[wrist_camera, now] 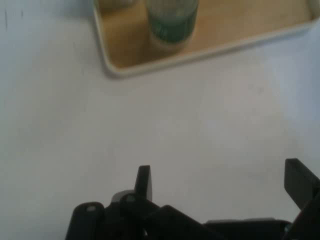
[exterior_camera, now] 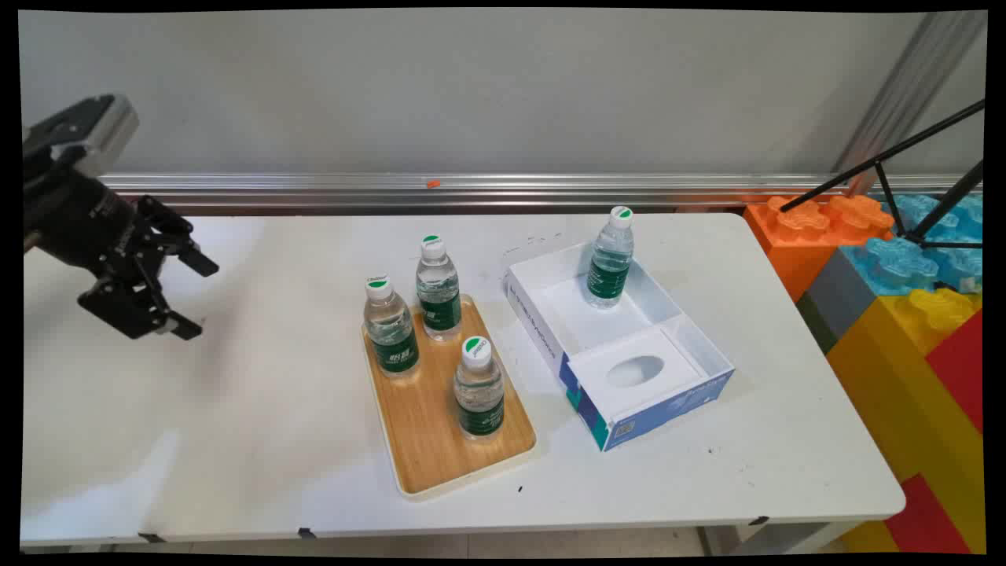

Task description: Pick up the green bottle from the white box

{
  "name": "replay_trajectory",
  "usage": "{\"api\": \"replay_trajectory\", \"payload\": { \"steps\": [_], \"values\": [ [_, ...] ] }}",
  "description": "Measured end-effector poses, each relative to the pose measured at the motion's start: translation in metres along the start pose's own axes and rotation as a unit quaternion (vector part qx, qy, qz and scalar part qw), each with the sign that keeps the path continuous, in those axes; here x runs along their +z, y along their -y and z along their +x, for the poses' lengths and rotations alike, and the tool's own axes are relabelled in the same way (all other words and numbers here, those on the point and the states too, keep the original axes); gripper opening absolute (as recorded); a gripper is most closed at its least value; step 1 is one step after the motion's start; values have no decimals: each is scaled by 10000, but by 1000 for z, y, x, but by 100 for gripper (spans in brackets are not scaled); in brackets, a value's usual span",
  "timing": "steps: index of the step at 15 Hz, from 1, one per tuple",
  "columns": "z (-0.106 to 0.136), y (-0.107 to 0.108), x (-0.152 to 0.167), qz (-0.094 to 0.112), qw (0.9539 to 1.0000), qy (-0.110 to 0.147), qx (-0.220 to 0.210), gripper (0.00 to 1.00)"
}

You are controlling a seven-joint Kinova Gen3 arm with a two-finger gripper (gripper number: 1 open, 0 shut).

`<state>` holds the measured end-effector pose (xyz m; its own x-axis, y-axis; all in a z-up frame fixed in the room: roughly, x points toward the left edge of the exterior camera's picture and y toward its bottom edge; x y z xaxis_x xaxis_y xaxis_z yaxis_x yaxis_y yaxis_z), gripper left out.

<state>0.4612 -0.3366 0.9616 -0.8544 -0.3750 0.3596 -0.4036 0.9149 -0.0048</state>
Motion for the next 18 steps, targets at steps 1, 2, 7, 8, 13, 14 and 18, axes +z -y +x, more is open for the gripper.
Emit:
{"api": "replay_trajectory", "payload": {
  "steps": [1, 2, 7, 8, 13, 14, 18],
  "values": [
    [10, -9, -4, 52, 10000, -4, -35, 100],
    [21, -16, -8, 123, 9999, -9, -65, 100],
    [108, -48, -14, 496, 9981, -158, -332, 100],
    [128, -51, -9, 537, 9975, -225, -399, 100],
    [204, -51, 30, 647, 9938, -498, -758, 100],
    [217, -49, 40, 651, 9927, -564, -847, 100],
    [266, -36, 88, 620, 9880, -833, -1141, 100]
  ]
}}
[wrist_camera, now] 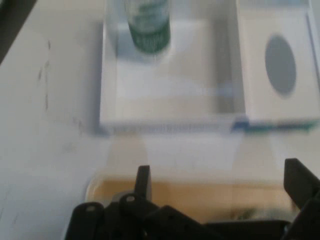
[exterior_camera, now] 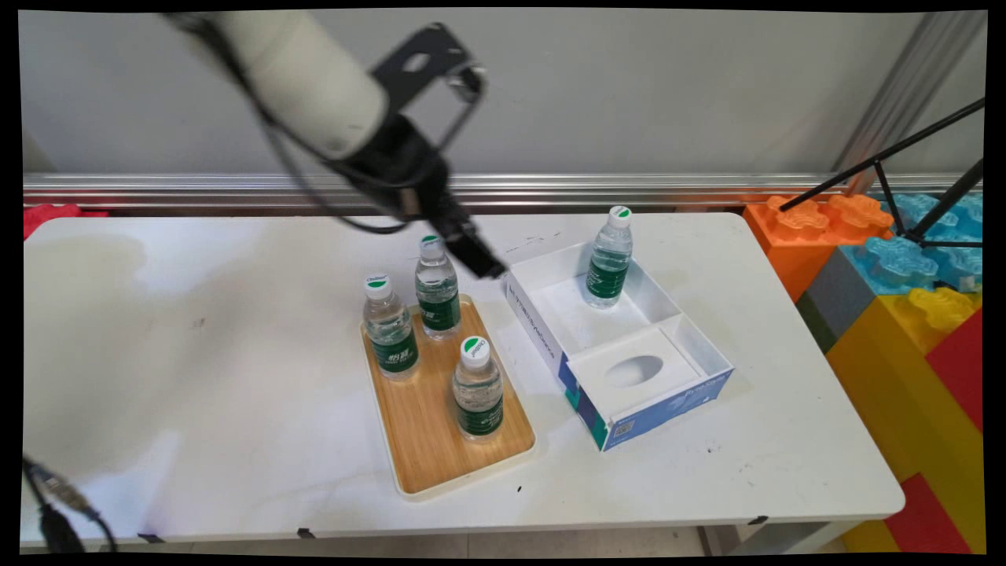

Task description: Pick up the green bottle from the white box

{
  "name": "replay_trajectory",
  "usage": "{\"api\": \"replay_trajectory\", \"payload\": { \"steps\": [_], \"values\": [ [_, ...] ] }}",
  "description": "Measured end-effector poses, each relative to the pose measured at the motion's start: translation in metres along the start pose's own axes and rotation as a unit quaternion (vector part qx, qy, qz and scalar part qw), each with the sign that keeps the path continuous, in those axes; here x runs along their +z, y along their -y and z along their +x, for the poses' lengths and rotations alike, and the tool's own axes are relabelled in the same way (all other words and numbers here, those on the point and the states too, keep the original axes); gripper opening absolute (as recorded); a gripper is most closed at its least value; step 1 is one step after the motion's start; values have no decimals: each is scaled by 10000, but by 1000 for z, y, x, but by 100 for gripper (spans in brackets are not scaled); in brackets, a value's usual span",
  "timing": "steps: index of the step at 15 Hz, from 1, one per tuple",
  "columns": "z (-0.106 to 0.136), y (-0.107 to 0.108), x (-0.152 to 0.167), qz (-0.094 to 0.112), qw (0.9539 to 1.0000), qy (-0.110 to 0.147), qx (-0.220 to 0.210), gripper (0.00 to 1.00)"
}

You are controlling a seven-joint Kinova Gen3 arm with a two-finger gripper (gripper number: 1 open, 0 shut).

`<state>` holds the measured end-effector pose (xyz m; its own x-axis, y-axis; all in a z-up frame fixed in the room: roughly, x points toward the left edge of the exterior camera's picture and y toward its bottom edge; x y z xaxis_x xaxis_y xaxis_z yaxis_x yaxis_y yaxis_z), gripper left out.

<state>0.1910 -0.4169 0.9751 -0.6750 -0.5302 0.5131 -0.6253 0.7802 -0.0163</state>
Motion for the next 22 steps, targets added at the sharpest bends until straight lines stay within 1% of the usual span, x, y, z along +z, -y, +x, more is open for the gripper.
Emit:
{"api": "replay_trajectory", "payload": {
  "steps": [4, 7, 12, 14, 22],
  "values": [
    [36, -1, 68, -40, 9995, -243, -202, 100],
    [53, 1, 102, -23, 9991, -355, -245, 100],
    [78, 9, 166, 128, 9983, -515, -242, 100],
    [84, 13, 184, 206, 9980, -544, -229, 100],
    [94, 24, 224, 480, 9969, -601, -166, 100]
  ]
}}
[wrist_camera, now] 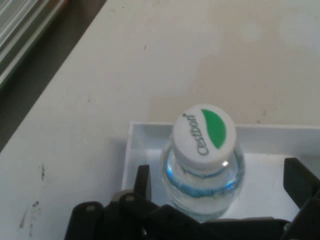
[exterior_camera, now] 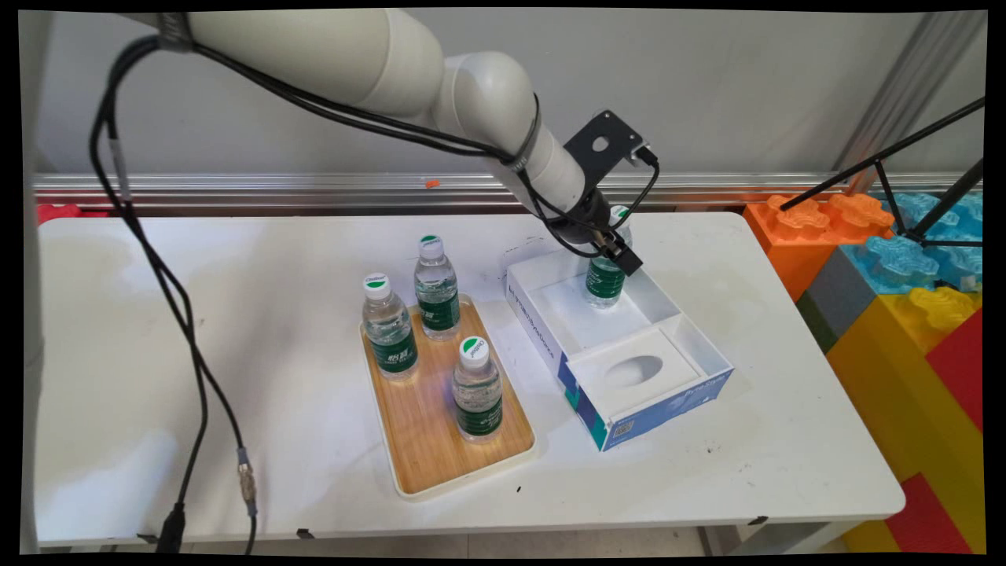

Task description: Pick up the green bottle from the white box

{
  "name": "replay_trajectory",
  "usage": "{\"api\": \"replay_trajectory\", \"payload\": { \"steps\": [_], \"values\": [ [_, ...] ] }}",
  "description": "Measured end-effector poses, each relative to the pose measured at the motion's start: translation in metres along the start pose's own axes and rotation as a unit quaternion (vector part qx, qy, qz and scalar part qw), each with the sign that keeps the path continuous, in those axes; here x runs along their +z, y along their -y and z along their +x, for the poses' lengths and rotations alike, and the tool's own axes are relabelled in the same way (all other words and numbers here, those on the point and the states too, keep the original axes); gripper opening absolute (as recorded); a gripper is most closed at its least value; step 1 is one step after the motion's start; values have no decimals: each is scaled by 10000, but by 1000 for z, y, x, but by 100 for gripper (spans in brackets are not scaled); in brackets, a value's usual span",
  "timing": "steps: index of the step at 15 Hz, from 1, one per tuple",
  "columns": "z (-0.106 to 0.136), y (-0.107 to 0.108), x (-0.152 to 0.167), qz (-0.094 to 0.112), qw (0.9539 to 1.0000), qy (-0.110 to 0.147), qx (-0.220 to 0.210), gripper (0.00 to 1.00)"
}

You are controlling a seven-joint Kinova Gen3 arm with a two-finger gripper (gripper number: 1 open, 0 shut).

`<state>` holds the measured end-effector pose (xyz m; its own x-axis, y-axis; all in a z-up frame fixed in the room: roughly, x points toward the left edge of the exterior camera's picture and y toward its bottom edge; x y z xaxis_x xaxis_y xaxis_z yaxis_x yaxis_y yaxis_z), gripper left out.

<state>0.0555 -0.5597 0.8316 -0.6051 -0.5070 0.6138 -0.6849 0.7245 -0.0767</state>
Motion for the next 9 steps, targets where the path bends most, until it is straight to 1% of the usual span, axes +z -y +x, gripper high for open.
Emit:
{"api": "replay_trajectory", "payload": {
  "steps": [3, 9],
  "values": [
    [0, 2, 13, 47, 10000, -33, 18, 100],
    [-5, 3, 34, 51, 10000, -44, 61, 100]
  ]
}}
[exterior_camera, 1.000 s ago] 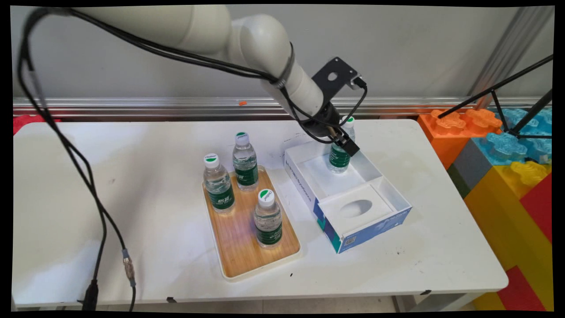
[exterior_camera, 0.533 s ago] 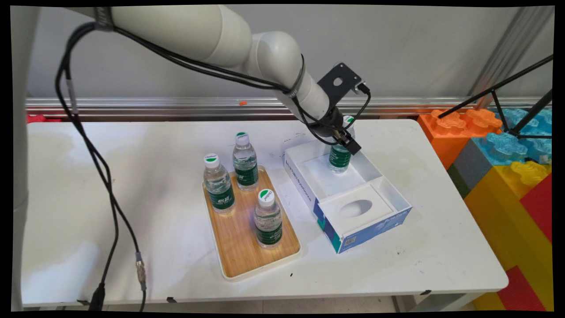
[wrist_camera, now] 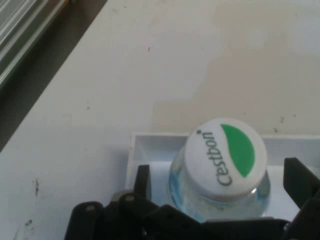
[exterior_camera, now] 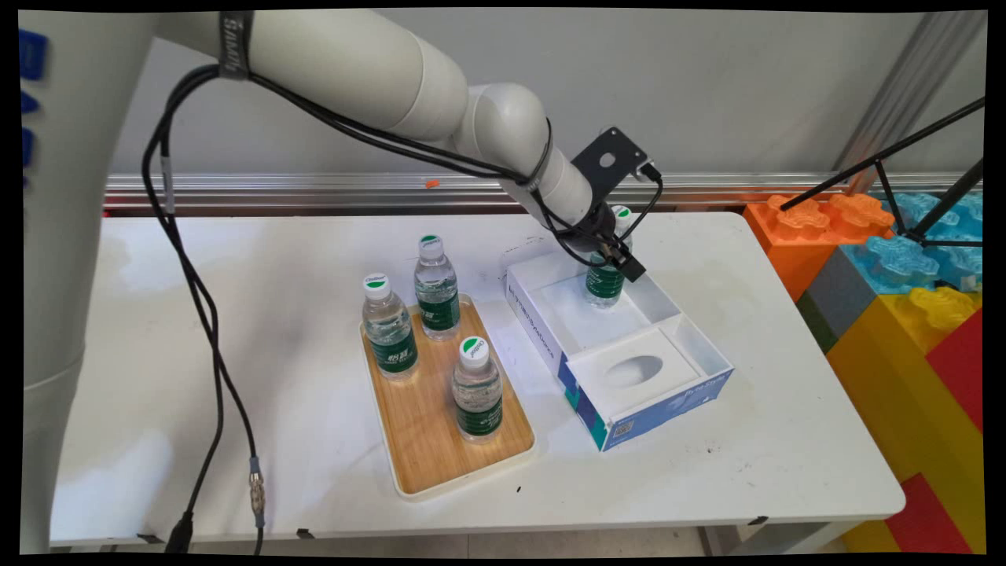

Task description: Pick up the green bottle from the white box, then place the picked object on the tray

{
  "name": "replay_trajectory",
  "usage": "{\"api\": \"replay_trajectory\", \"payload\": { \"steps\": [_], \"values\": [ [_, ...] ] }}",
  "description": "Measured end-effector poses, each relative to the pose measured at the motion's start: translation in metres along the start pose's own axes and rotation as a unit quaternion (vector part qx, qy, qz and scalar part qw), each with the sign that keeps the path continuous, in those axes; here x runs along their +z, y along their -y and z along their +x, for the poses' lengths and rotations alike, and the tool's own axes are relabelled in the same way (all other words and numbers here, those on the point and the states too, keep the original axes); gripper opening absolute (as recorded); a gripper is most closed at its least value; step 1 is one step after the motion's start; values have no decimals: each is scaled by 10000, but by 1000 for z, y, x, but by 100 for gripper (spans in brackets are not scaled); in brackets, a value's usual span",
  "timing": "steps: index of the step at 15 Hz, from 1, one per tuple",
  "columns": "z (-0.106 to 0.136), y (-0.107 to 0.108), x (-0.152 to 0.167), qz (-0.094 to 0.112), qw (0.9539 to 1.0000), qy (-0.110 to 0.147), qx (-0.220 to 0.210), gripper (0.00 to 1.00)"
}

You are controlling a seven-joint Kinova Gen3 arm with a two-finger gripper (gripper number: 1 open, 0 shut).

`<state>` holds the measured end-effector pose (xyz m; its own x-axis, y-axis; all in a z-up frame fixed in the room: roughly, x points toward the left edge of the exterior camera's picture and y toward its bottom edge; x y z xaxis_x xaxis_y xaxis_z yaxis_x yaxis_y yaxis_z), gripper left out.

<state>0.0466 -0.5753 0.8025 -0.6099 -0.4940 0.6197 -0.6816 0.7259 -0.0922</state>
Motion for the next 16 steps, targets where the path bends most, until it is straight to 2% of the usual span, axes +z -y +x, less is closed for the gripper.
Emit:
{"api": "replay_trajectory", "payload": {
  "steps": [9, 10, 16],
  "values": [
    [-3, 2, 12, 12, 9999, -95, 119, 100],
    [-3, 2, 13, 13, 9998, -108, 142, 0],
    [-5, 3, 10, 23, 9996, -161, 234, 0]
  ]
}}
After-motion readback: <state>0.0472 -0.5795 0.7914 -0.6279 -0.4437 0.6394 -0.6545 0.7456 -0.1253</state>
